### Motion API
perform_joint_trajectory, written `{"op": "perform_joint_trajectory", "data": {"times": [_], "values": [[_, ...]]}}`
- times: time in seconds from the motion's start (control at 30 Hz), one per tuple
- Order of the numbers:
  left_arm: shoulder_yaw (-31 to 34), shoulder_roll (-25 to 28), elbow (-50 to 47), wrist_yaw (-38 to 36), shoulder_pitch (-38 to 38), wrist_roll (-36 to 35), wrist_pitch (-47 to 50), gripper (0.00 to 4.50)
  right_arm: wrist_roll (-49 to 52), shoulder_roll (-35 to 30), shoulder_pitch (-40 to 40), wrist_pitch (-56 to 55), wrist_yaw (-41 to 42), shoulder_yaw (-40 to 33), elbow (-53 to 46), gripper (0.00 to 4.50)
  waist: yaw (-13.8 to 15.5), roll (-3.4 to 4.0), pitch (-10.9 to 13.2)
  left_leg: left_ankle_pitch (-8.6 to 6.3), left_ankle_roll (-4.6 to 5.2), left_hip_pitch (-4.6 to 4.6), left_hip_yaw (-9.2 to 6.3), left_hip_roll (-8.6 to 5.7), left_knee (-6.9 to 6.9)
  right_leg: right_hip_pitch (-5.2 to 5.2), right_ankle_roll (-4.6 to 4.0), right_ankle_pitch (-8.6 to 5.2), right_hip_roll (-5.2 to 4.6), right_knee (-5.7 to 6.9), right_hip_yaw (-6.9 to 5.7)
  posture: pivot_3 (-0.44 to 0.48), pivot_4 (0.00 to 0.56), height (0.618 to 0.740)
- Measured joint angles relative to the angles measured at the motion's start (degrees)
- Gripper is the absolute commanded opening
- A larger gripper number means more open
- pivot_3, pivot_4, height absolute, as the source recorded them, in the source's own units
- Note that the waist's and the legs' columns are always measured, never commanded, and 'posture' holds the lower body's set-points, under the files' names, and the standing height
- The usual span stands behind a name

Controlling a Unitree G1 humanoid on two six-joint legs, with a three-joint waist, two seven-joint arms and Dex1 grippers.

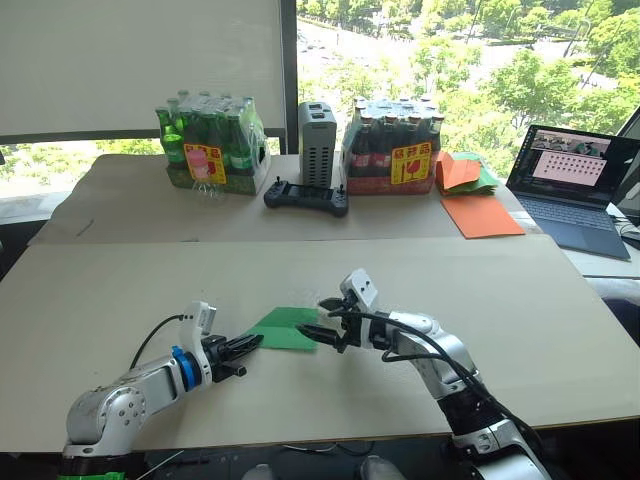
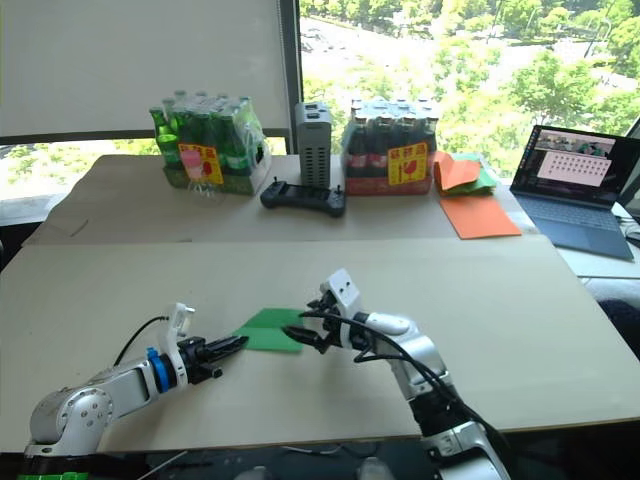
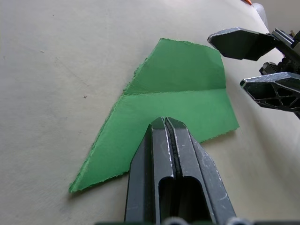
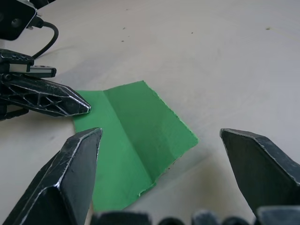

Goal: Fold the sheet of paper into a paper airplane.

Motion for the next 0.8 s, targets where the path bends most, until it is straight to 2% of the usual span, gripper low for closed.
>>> {"op": "perform_joint_trajectory", "data": {"times": [0.73,0.8], "values": [[0.4,0.0,-0.9,0.2,0.9,-0.1,0.0,0.00,4.6,4.1,-1.0,7.2,-3.1,-0.9,-2.4,4.48,-0.1,0.00,0.0,0.00,0.00,0.00,0.00,0.01,0.00,-0.02,0.00,0.00,0.01,0.00,0.00,0.000,0.150,0.727],[0.4,0.0,-1.0,0.2,0.9,-0.1,0.0,0.00,4.7,4.4,-1.4,7.2,-3.5,-1.1,-2.4,3.97,-0.1,0.00,0.0,0.00,0.00,-0.01,0.00,0.01,0.00,-0.02,0.00,0.00,0.01,0.00,-0.01,0.000,0.150,0.727]]}}
